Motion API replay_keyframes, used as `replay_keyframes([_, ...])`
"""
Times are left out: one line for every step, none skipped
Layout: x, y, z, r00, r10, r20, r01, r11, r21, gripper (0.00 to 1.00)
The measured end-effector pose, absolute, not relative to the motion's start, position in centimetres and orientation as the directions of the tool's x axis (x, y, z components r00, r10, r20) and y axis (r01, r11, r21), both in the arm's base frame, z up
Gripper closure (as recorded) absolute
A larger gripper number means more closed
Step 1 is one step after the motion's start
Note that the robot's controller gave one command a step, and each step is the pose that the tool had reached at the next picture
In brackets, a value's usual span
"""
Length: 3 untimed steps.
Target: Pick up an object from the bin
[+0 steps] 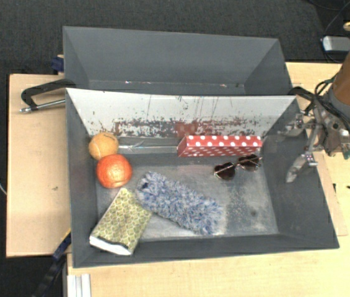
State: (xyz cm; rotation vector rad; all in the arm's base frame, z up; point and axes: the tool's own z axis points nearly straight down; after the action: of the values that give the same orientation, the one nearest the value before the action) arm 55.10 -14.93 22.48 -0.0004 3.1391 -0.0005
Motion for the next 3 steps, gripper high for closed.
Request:
replay_keyframes([56.1,-12.6,20.7,-1.0,0.012,-0.008,0.013,1.0,-0.004,0.0])
replay_keyframes([57.3,-7.7,17.3,-1.0,0.0,0.003,0.0,1.0,0.006,0.0])
replay_keyframes([58.1,-4.5,7.6,-0.997,-0.075,0.009,-0.075,0.997,-0.003,1.0])
